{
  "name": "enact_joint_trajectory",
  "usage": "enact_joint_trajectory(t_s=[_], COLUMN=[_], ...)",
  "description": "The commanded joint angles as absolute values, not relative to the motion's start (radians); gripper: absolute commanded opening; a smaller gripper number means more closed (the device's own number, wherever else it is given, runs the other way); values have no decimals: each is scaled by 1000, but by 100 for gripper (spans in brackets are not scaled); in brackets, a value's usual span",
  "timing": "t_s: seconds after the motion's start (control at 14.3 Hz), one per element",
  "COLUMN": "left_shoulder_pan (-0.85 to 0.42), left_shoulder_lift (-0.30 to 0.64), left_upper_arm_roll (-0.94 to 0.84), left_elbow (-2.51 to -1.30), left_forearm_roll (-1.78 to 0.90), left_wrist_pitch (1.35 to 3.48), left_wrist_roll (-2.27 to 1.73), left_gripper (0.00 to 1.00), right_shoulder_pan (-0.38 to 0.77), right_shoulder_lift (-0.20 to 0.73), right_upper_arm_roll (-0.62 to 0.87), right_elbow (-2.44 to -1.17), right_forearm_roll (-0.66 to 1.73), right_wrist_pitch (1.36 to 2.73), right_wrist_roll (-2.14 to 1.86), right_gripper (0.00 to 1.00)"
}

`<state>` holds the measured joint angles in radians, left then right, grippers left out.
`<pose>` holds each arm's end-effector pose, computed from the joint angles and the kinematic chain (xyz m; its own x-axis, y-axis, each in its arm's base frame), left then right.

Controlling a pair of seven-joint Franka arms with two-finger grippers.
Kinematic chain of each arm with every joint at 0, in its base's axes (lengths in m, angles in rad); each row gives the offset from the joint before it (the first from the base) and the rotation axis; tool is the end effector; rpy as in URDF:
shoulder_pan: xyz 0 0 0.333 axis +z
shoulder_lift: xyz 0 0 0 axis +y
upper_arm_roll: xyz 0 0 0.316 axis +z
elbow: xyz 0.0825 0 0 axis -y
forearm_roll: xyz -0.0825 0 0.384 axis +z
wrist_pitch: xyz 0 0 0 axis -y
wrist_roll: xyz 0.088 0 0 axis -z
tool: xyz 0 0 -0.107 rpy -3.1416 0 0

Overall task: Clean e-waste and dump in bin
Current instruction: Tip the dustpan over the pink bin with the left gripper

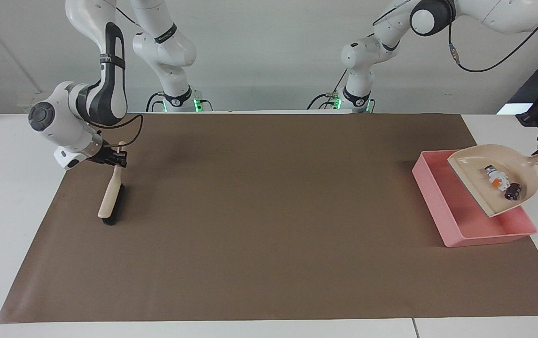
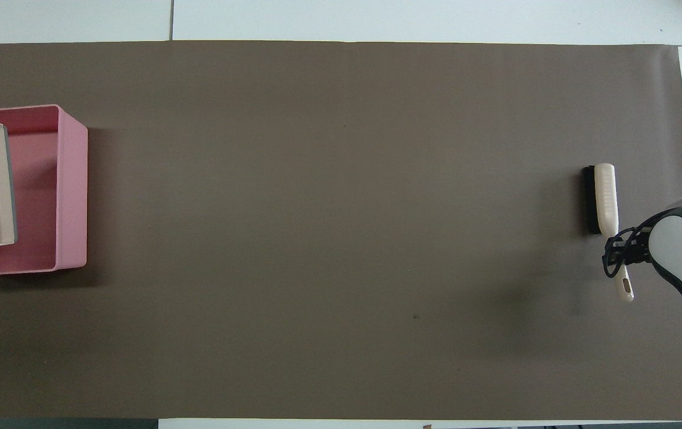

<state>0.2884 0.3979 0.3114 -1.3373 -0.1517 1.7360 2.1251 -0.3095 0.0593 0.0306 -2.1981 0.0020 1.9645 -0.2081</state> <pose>0.5860 0.3389 0.5138 0.0447 -0.9989 0.0164 -0.9984 -0.0452 -0.0326 0.4843 -0.1386 0.3361 0.9576 -0.0596 -0.2818 -0.0805 -0.9948 -0.0629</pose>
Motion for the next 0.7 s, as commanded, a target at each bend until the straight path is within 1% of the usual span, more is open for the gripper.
enact_joint_trajectory(t_s=[0.0, 0.07, 0.14, 0.21, 0.35, 0.49, 0.56, 0.63], left_shoulder_pan=[229, 209, 183, 154, 124, 104, 88, 68], left_shoulder_lift=[408, 403, 397, 396, 391, 365, 353, 341], left_upper_arm_roll=[327, 327, 327, 328, 330, 330, 328, 327], left_elbow=[-1302, -1304, -1304, -1304, -1304, -1308, -1312, -1318], left_forearm_roll=[-43, 9, 65, 124, 201, 273, 337, 409], left_wrist_pitch=[1787, 1810, 1830, 1841, 1842, 1844, 1844, 1842], left_wrist_roll=[2134, 2128, 2119, 2111, 2080, 2043, 1976, 1915], left_gripper=[0, 0, 0, 0, 0, 0, 0, 0], right_shoulder_pan=[-328, -327, -324, -313, -282, -270, -268, -244], right_shoulder_lift=[35, 35, 35, 35, 37, 40, 38, 28], right_upper_arm_roll=[46, 46, 46, 46, 46, 46, 51, 60], right_elbow=[-2227, -2227, -2220, -2206, -2178, -2131, -2100, -2080], right_forearm_roll=[18, 18, 18, 15, 14, 12, 11, 2], right_wrist_pitch=[1980, 1977, 1970, 1967, 1979, 1991, 2040, 2051], right_wrist_roll=[-242, -242, -244, -244, -241, -238, -242, -238], right_gripper=[16, 47, 98, 100, 100, 100, 100, 100])
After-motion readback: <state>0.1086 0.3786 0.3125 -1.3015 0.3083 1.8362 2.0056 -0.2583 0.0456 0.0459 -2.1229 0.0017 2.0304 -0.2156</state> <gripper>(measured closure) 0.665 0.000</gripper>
